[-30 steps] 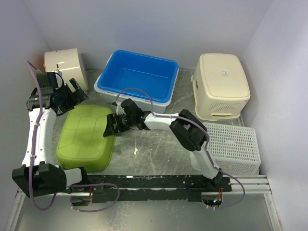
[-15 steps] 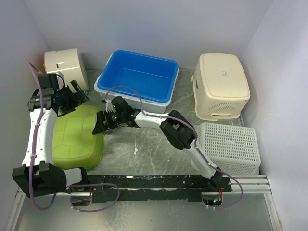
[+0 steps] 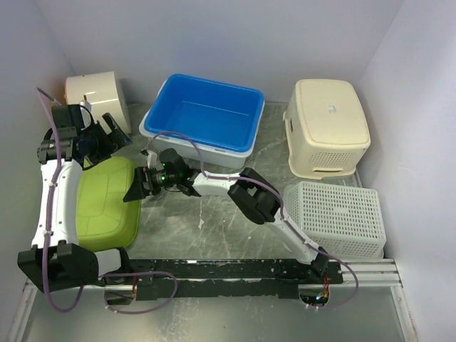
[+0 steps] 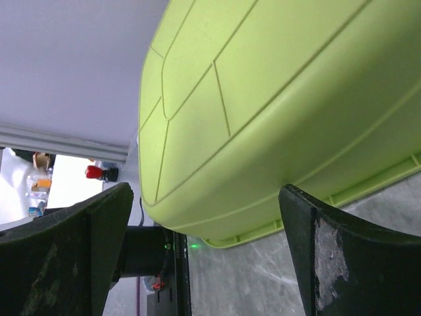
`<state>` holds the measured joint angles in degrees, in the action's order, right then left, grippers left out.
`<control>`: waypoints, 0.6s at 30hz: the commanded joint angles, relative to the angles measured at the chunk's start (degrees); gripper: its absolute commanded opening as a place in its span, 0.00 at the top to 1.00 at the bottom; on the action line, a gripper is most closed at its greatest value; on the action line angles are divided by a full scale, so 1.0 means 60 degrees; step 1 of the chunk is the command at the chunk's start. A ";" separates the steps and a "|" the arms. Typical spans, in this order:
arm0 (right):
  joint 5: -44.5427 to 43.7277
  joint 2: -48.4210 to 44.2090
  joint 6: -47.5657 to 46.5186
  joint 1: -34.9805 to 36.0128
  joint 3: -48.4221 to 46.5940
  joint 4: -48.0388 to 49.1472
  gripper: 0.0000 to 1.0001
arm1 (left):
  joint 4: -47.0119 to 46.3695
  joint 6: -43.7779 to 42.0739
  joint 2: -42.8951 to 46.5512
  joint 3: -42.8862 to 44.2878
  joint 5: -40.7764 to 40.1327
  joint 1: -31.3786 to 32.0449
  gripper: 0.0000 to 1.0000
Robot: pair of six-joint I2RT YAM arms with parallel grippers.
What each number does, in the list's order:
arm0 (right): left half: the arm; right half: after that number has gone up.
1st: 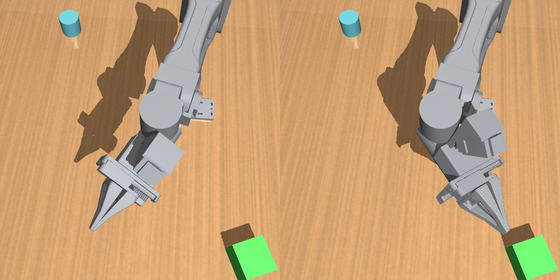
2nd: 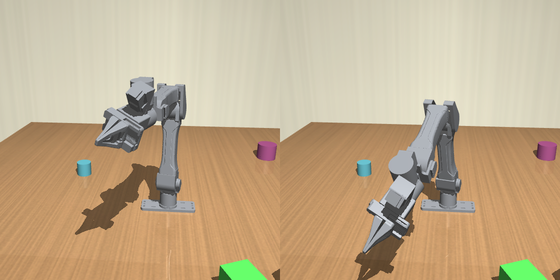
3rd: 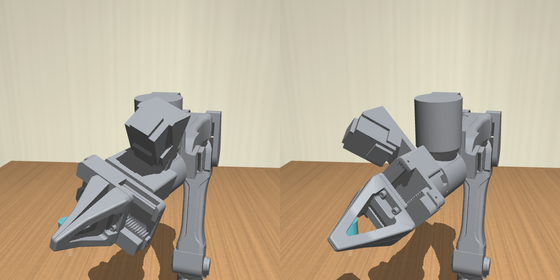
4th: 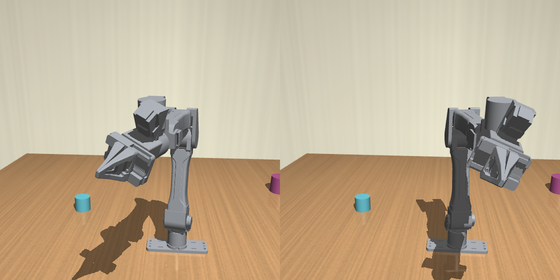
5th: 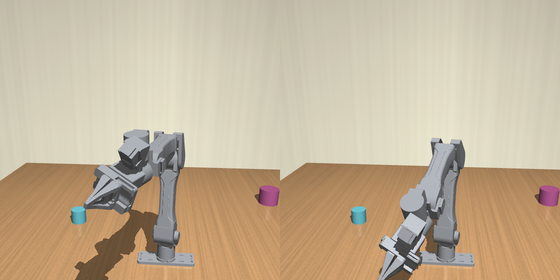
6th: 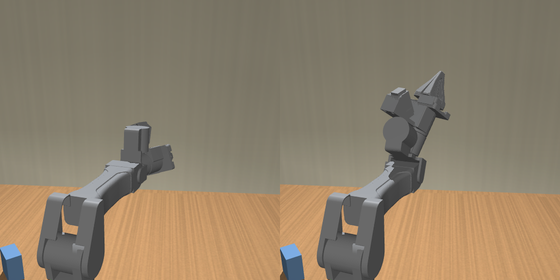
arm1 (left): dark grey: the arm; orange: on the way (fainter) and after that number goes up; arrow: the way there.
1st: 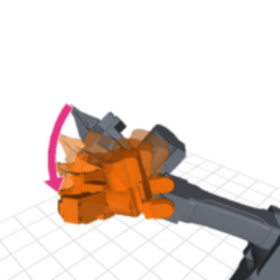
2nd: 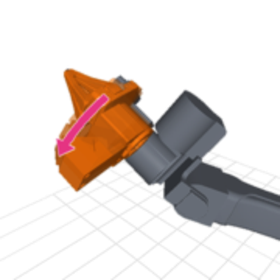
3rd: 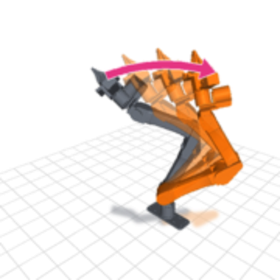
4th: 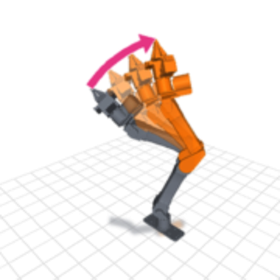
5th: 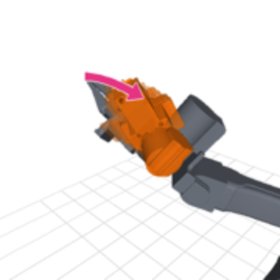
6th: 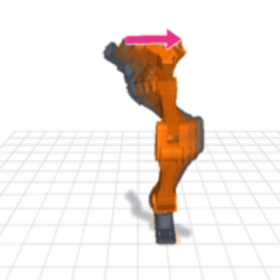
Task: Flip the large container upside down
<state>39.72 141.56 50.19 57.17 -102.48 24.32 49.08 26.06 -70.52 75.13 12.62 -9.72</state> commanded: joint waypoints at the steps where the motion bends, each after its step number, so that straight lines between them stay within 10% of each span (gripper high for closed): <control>1: -0.0050 -0.0479 -0.0025 -0.0058 -0.0055 0.0527 0.05 | -0.0143 0.0094 -0.0018 0.0679 0.0488 -0.0044 0.01; 8: -0.0482 -0.0902 -0.0434 0.0139 0.1191 0.0885 0.05 | -0.0387 0.0118 -0.0062 0.1618 0.1232 -0.0043 0.01; 18: -0.0054 0.0850 -0.0093 0.0688 -0.1761 0.0391 0.04 | -0.0823 0.0051 -0.0199 0.2940 0.1908 -0.0038 0.01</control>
<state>38.17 144.88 49.06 60.60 -109.23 26.28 46.17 26.94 -71.40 90.35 20.95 -9.72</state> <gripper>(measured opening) 0.955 0.994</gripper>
